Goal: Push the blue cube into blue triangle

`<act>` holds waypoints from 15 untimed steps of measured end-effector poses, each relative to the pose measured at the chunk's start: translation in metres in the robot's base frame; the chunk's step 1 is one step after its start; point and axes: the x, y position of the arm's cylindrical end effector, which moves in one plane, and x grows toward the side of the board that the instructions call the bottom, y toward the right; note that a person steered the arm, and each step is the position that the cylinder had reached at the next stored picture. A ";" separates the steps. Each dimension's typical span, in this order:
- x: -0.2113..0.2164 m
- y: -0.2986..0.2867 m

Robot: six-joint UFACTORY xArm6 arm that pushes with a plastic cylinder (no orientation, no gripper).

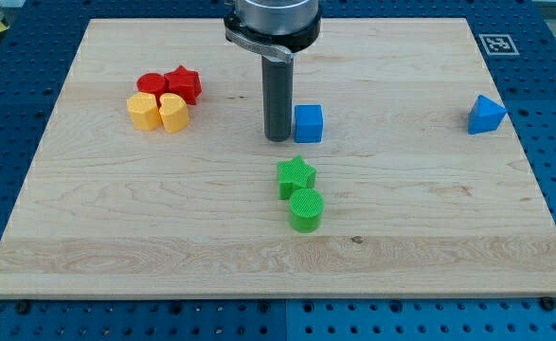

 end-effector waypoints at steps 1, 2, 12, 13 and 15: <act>0.000 0.007; 0.000 0.007; 0.000 0.024; 0.000 0.034; 0.000 0.041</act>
